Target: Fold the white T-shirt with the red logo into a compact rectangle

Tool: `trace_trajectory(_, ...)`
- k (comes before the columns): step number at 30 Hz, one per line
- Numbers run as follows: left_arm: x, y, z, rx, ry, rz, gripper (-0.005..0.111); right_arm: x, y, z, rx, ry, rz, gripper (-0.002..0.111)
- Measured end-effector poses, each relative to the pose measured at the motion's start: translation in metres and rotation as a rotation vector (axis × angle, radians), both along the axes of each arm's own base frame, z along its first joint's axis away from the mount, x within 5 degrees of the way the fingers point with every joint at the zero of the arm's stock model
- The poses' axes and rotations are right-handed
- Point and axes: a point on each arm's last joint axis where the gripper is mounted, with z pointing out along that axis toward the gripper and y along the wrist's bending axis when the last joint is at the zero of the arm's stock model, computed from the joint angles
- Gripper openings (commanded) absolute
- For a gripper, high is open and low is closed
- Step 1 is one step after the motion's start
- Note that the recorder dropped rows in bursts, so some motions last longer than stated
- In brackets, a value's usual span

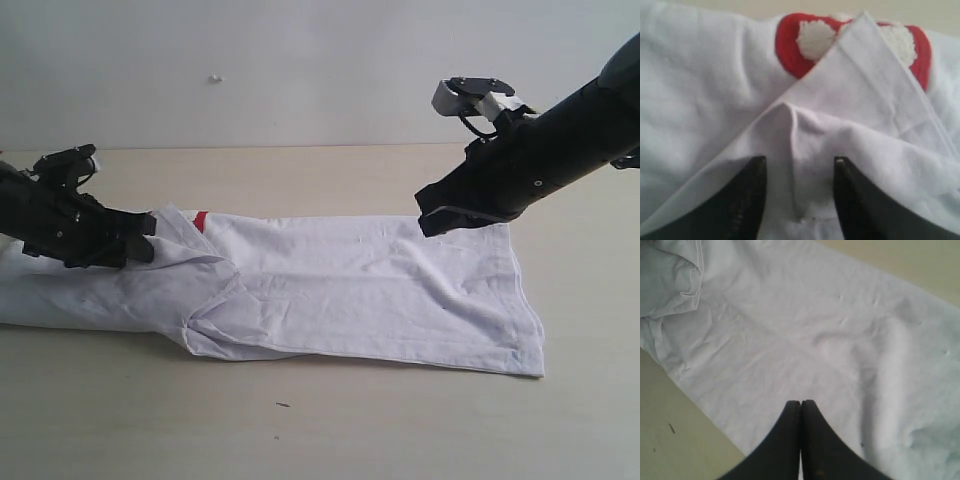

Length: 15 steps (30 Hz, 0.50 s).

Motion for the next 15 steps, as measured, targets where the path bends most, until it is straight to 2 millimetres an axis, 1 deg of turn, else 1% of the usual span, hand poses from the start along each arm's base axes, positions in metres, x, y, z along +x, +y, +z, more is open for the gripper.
trace_trajectory(2, 0.0000, -0.0010, 0.0005, -0.015, 0.001, 0.002, 0.059, 0.0000, 0.0000, 0.0000, 0.000, 0.000, 0.000, 0.000)
trace_trajectory(8, -0.0012, -0.0033, 0.0009, -0.039, 0.011, -0.011, 0.058, 0.0000, 0.0000, 0.0000, 0.000, 0.000, 0.000, 0.000)
trace_trajectory(15, -0.0037, -0.0099, 0.0034, -0.122, 0.037, -0.024, 0.058, 0.0000, 0.0000, 0.0000, 0.000, 0.000, 0.000, 0.000)
